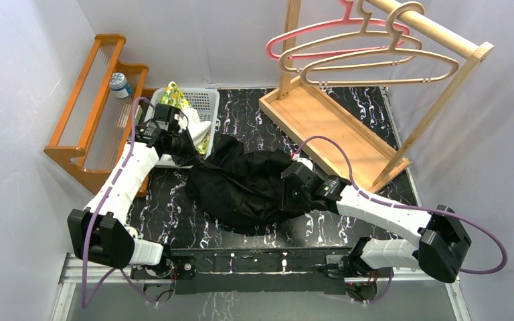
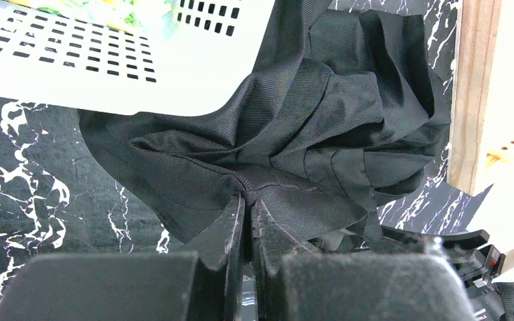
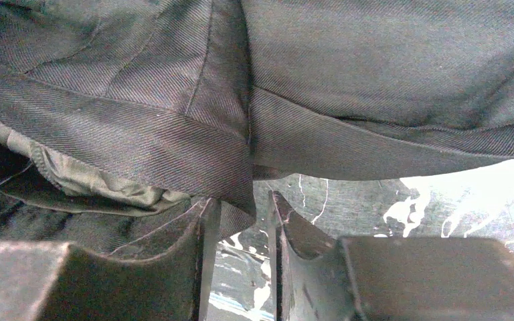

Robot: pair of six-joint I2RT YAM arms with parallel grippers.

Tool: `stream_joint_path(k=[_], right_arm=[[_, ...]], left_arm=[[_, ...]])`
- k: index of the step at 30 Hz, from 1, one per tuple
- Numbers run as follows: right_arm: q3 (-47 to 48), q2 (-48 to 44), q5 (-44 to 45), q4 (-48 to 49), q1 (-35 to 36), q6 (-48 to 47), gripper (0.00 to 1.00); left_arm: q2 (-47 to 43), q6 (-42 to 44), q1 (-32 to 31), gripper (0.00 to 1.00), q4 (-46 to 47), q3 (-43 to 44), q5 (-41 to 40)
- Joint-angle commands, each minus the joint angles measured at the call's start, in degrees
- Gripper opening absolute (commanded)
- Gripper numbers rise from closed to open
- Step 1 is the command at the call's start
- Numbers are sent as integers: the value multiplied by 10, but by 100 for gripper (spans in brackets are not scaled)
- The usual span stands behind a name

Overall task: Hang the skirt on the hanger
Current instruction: Adjust the skirt at the center of the board.

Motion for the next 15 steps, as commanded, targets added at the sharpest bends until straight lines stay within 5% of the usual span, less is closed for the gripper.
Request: stream_joint_path(k=[1, 4, 9, 15], right_arm=[[-12, 0, 22, -8, 0, 5, 38], [-33, -14, -16, 20, 0, -26, 31], [-58, 8, -87, 88, 0, -53, 38], [-13, 27, -56, 126, 0, -69, 28]], left_arm=[[-19, 6, 6, 0, 0, -5, 18], [-18, 0, 6, 0, 5, -7, 21], [-17, -5, 6, 0, 8, -3, 23], [-43, -14, 6, 0, -6, 14, 13]])
